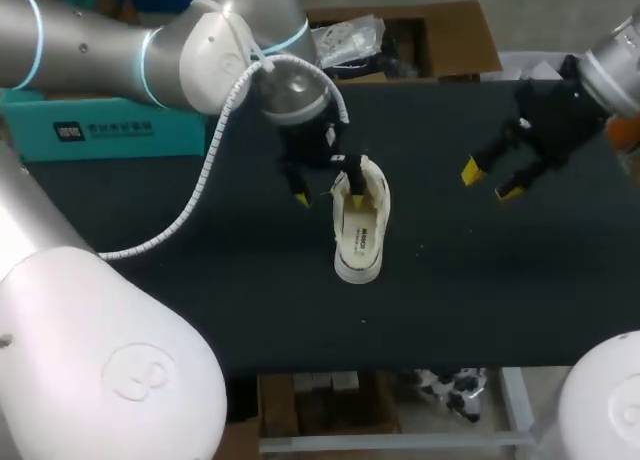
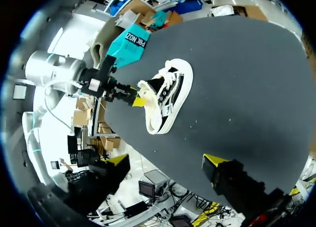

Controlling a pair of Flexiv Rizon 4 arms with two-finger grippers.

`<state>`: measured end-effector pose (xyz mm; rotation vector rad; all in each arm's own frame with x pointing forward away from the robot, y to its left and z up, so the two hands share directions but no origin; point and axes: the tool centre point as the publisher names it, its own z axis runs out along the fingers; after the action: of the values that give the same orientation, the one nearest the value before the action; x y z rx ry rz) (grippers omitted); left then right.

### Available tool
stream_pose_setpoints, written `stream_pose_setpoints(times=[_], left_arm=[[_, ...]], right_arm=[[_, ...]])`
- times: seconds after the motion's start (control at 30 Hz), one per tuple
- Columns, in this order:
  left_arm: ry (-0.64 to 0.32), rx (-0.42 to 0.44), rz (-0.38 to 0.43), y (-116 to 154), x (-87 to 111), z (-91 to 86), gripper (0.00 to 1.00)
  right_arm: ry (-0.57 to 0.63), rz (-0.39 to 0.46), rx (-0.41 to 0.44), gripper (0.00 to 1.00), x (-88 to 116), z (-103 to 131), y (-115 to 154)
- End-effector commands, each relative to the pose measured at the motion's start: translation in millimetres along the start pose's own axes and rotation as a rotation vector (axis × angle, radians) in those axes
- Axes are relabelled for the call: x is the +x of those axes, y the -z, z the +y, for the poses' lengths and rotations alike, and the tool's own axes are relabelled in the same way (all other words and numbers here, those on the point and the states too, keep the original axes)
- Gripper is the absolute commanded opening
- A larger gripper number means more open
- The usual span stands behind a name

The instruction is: Open the shoe tongue, take the insole out of the shoe, put the insole back into the shoe, and pack the shoe into the shoebox

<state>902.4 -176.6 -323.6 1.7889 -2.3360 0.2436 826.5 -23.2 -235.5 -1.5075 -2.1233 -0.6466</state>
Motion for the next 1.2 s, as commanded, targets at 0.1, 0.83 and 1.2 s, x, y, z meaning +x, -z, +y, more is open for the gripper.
stream_pose_setpoints(times=[0.1,0.83,1.2], left_arm=[[0.236,-0.18,-0.207,-10,8.0,-10.1,1.0],[0.152,-0.063,-0.179,-30,-0.5,-11.9,0.2],[0.12,-0.034,-0.175,-30,1.8,-30.2,0.0]], right_arm=[[0.002,0.002,0.057,1.0,3,2,7],[0.233,-0.13,0.008,1.0,7,-15,23],[0.328,-0.149,0.036,1.0,10,-18,31]])
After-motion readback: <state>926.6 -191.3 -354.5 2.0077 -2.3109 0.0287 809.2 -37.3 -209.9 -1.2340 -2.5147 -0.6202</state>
